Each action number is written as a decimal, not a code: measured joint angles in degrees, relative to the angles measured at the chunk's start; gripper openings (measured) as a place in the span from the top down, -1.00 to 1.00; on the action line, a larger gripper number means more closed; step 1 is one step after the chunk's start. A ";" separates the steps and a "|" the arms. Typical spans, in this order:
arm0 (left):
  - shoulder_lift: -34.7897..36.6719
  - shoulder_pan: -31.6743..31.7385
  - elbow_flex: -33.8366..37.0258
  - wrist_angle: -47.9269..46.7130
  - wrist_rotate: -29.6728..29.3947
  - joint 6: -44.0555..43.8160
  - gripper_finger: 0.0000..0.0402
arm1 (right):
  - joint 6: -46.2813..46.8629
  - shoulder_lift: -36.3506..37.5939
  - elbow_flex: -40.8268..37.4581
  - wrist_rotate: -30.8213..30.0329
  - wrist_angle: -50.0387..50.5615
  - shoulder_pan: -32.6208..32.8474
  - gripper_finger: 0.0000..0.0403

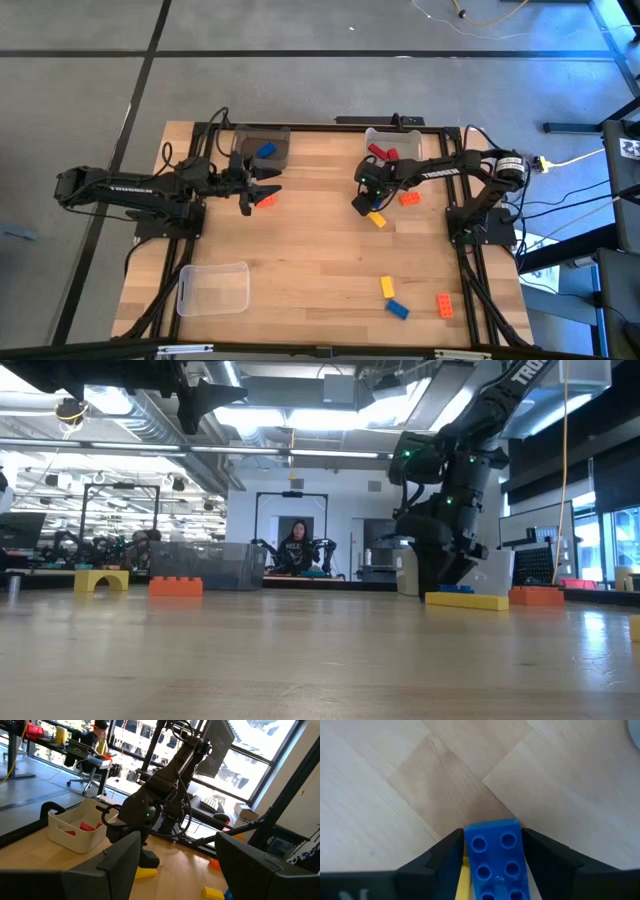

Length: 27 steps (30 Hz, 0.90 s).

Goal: Sort & place blocks by color
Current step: Put the top blue three stud game piece into the black transparent bin

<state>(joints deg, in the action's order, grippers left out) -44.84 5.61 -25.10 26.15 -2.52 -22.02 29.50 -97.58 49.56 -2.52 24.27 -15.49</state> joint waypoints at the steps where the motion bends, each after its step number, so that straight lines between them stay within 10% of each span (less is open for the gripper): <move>1: 0.00 -0.02 0.00 0.00 0.00 -0.02 -0.23 | 0.00 0.02 0.00 -0.28 0.03 0.00 0.03; 5: 0.00 -0.02 0.00 -0.01 0.00 -0.02 -0.23 | -0.70 1.36 -0.15 -0.68 0.93 -0.07 0.31; 16: 0.02 -0.01 0.00 -0.80 0.00 -0.02 -0.23 | -2.94 19.26 -3.31 -5.92 1.56 1.31 0.30; 27: 0.00 -0.01 0.00 -1.51 0.00 0.04 -0.23 | 6.74 40.15 -23.09 -2.92 -47.47 8.71 0.30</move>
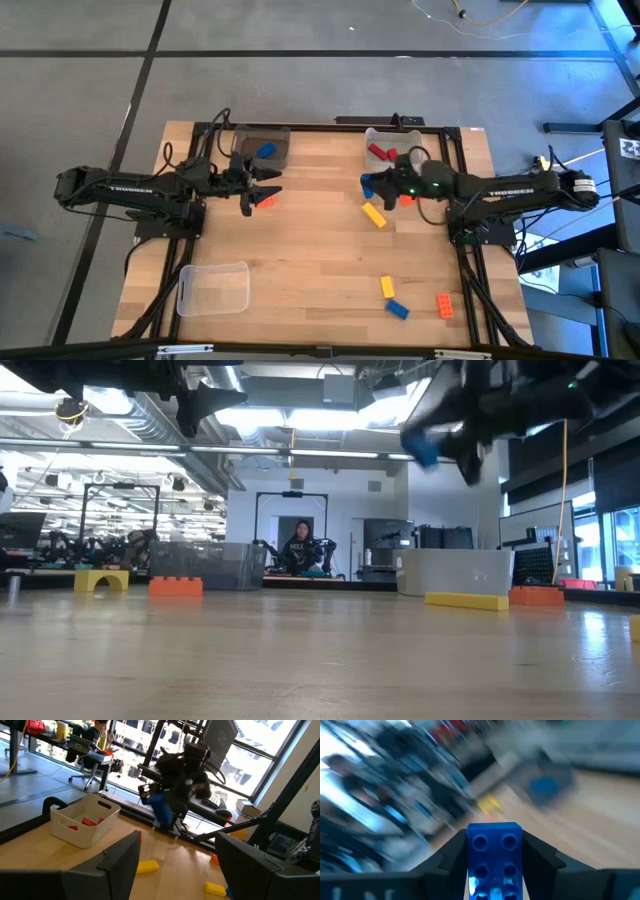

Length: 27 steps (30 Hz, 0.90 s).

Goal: Sort & place blocks by color
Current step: Put the top blue three stud game piece into the black transparent bin

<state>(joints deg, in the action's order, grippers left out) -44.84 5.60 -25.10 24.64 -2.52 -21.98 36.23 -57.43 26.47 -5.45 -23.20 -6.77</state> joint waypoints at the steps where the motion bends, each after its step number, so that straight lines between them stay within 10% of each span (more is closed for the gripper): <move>1: 0.00 -0.01 0.00 0.00 0.02 0.00 -0.23 | -0.61 0.28 -0.63 0.00 -4.18 0.65 0.30; 17: -0.34 -0.01 -0.02 0.58 -0.38 -6.05 -0.23 | -1.95 -1.18 -0.69 0.08 -11.66 2.15 0.30; 27: -18.08 -1.13 -5.96 1.89 2.22 -10.86 -0.23 | -3.97 -18.94 11.80 4.30 -10.55 2.15 0.30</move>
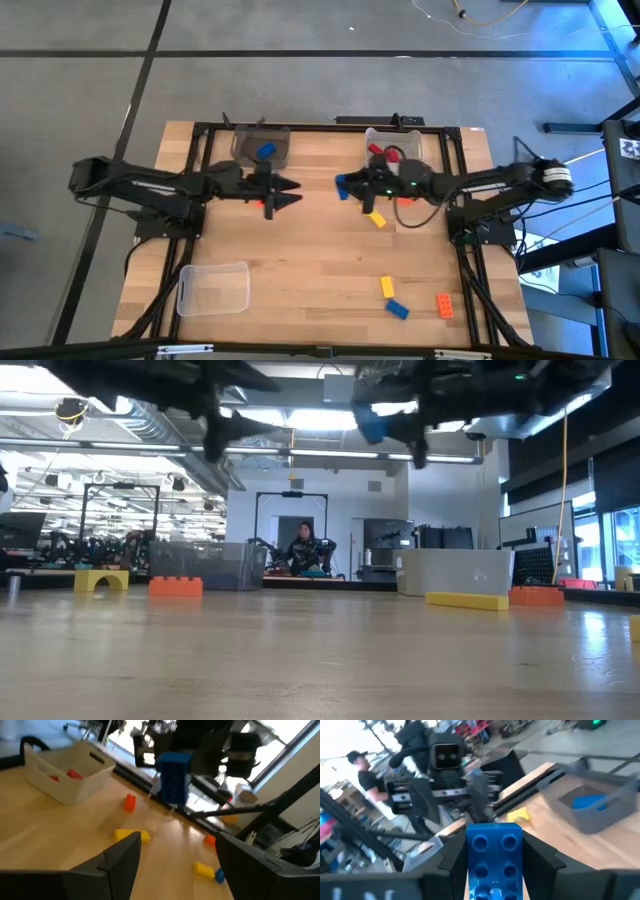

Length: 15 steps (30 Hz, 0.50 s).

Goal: Sort & place blocks by color
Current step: Put the top blue three stud game piece into the black transparent bin

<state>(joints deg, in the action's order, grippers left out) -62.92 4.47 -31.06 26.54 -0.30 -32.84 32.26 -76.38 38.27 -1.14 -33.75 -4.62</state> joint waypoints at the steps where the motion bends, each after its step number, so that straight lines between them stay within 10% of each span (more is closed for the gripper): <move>1: -1.89 -0.13 -0.99 -0.25 0.01 -0.02 -0.23 | -0.54 -1.79 1.59 0.95 0.01 0.00 0.30; 15: -12.71 -2.49 -9.47 4.97 0.12 4.80 -0.23 | -3.86 -10.12 14.08 8.99 -0.46 0.95 0.30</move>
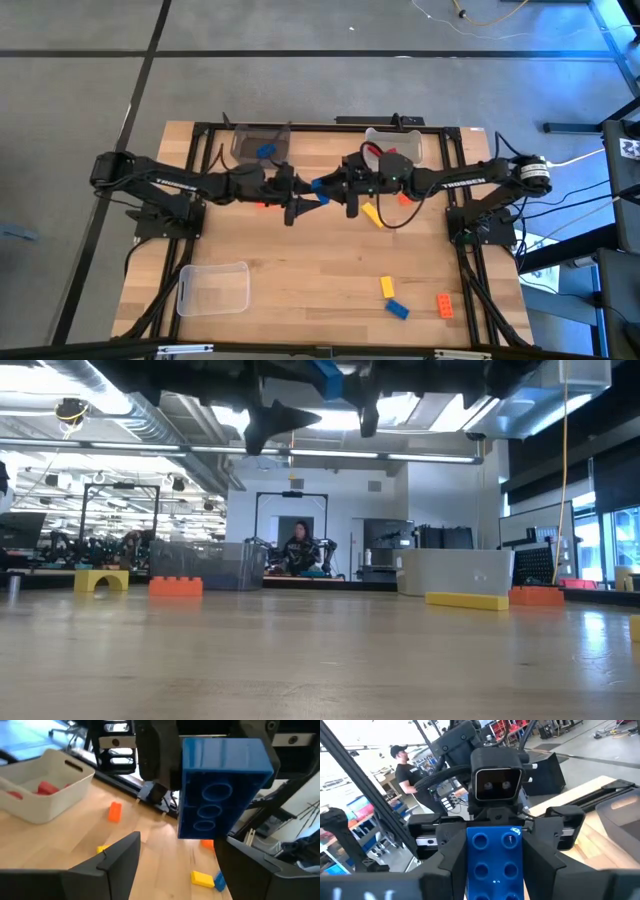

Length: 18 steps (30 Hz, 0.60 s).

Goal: Sort & place blocks by color
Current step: Put the top blue three stud game piece into the black transparent bin

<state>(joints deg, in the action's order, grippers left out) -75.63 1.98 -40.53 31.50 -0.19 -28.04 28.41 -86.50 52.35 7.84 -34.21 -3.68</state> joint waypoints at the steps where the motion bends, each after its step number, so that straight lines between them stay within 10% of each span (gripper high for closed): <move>1: 0.02 -0.13 0.00 0.30 0.78 0.91 -0.23 | -0.18 0.17 0.01 -0.03 0.08 0.07 0.30; 18: 0.78 -0.09 -0.26 1.40 8.97 3.05 -0.23 | -1.73 0.41 -0.14 2.13 -0.69 0.13 0.30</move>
<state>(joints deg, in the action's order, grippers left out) -74.85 1.89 -40.80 32.90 8.78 -24.99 26.68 -86.09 52.21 9.97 -34.90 -3.55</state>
